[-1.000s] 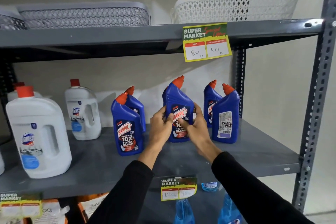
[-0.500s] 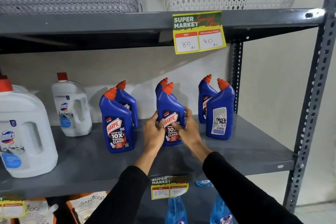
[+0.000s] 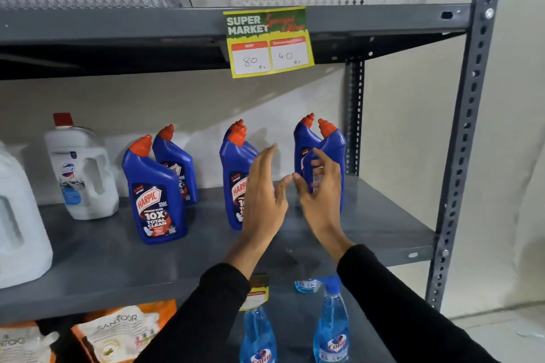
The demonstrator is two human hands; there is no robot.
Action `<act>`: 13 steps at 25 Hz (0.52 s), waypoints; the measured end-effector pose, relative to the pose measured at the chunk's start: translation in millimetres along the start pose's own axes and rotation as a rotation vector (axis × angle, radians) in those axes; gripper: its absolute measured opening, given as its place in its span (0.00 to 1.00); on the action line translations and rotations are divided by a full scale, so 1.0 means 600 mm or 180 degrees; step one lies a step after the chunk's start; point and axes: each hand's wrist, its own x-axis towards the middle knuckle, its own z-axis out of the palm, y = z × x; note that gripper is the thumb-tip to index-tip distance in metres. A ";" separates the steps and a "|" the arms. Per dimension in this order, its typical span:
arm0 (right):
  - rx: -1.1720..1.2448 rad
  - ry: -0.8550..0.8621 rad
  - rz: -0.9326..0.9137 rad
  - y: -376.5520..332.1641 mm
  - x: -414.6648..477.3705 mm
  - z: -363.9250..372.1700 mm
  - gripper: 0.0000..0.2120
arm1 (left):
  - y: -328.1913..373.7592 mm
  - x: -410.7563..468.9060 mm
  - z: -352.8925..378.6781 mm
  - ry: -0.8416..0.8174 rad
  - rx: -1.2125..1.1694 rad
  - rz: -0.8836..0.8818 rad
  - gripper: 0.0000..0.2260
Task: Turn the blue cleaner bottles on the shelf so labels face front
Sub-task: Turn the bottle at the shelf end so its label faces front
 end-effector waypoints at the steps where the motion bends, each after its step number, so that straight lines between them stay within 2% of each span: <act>1: -0.0087 0.0102 0.0010 0.005 0.008 -0.014 0.28 | 0.007 0.001 0.019 -0.0137 -0.0057 -0.0038 0.25; 3: -0.0146 0.0229 0.0100 0.019 0.021 -0.038 0.29 | 0.009 0.002 0.055 -0.0383 -0.0292 -0.0359 0.27; 7: -0.0463 0.0251 0.0591 0.044 0.042 -0.071 0.35 | -0.004 0.013 0.107 -0.0781 -0.0796 -0.1623 0.30; 10: -0.0692 -0.0089 0.0974 0.076 0.055 -0.077 0.38 | -0.006 0.018 0.131 -0.1050 -0.1451 -0.2156 0.24; 13: -0.0322 -0.0551 0.1333 0.094 0.046 -0.072 0.26 | -0.016 0.002 0.152 -0.0987 -0.1496 -0.2148 0.16</act>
